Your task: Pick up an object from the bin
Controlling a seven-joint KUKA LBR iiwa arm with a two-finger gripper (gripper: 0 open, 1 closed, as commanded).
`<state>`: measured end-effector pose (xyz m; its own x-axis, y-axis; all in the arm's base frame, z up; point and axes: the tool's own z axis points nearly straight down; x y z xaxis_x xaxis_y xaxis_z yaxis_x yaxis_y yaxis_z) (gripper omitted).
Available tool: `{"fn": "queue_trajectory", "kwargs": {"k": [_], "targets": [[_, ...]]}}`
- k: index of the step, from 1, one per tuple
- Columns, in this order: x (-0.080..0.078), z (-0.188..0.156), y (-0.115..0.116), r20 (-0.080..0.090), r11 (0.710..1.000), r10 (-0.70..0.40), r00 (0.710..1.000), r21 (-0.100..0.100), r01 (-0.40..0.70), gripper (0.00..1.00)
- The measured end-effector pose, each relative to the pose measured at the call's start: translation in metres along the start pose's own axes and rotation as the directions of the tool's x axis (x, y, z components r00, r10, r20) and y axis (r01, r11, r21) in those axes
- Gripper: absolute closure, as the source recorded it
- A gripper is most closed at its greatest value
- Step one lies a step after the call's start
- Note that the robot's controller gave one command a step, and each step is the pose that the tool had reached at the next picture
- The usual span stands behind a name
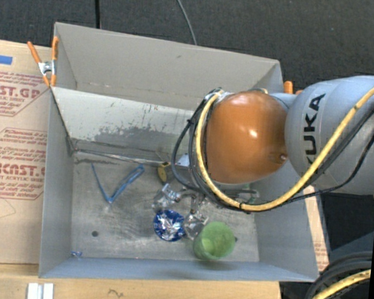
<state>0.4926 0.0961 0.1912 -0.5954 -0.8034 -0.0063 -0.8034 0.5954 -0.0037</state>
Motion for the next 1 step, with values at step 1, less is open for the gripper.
{"fn": "queue_trajectory", "kwargs": {"k": [1], "targets": [[-0.0655,-0.0776,-0.0068,0.003,0.893,-0.451,0.893,0.000,0.451,1.00]]}}
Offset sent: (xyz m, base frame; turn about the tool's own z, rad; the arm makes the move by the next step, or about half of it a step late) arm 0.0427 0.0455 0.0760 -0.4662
